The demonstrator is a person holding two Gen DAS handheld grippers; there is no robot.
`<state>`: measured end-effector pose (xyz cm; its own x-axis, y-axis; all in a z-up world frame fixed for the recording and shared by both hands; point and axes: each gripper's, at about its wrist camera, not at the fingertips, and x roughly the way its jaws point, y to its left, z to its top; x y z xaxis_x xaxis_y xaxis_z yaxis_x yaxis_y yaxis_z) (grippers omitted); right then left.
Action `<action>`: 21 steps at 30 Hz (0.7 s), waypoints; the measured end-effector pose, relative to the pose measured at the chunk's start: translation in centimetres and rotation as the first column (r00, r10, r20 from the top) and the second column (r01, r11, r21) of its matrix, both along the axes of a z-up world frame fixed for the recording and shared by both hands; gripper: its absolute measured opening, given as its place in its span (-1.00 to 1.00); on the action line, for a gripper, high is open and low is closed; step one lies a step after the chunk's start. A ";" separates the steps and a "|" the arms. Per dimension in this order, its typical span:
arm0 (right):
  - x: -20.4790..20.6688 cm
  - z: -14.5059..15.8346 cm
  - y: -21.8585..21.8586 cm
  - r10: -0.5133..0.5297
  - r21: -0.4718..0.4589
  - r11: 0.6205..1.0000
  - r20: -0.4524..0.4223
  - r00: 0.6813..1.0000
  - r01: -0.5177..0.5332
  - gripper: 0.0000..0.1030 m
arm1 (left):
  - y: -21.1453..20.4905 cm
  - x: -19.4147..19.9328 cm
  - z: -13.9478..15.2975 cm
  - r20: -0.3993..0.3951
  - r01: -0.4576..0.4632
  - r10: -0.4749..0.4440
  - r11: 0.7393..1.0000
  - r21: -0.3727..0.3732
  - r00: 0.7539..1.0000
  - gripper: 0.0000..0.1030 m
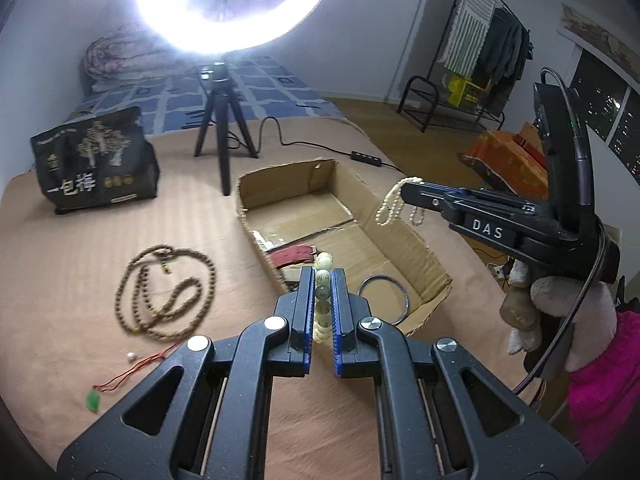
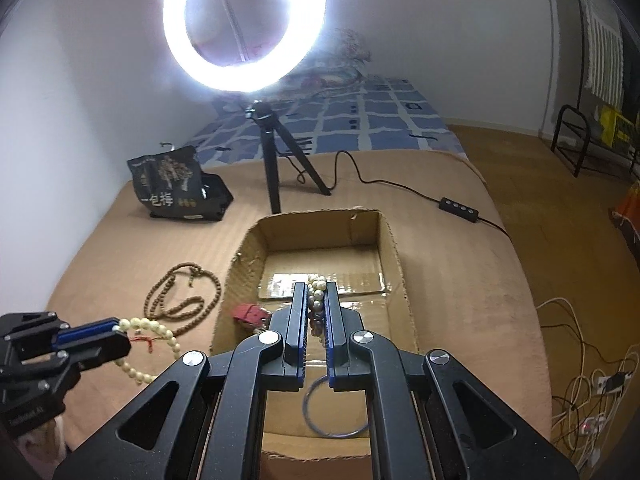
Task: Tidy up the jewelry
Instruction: 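Carry the bead bracelet toward the box with the left tool while the right tool carries the necklace, then open the left tool over the box while the right tool releases the pearl necklace inside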
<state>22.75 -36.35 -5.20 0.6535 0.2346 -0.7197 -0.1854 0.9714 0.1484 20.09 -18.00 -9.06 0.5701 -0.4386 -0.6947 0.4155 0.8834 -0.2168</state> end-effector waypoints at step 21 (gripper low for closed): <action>1.0 -1.9 -1.0 -0.013 0.001 1.000 -0.045 0.999 0.013 -0.88 | -3.8 1.0 -2.0 -0.052 0.065 -0.063 0.998 0.028 0.997 -0.89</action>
<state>23.79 -37.39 -7.09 0.6236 0.2271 -0.7481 -0.1659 0.9735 0.1572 21.10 -21.85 -11.03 0.5051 -0.4519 -0.7353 0.4603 0.8617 -0.2134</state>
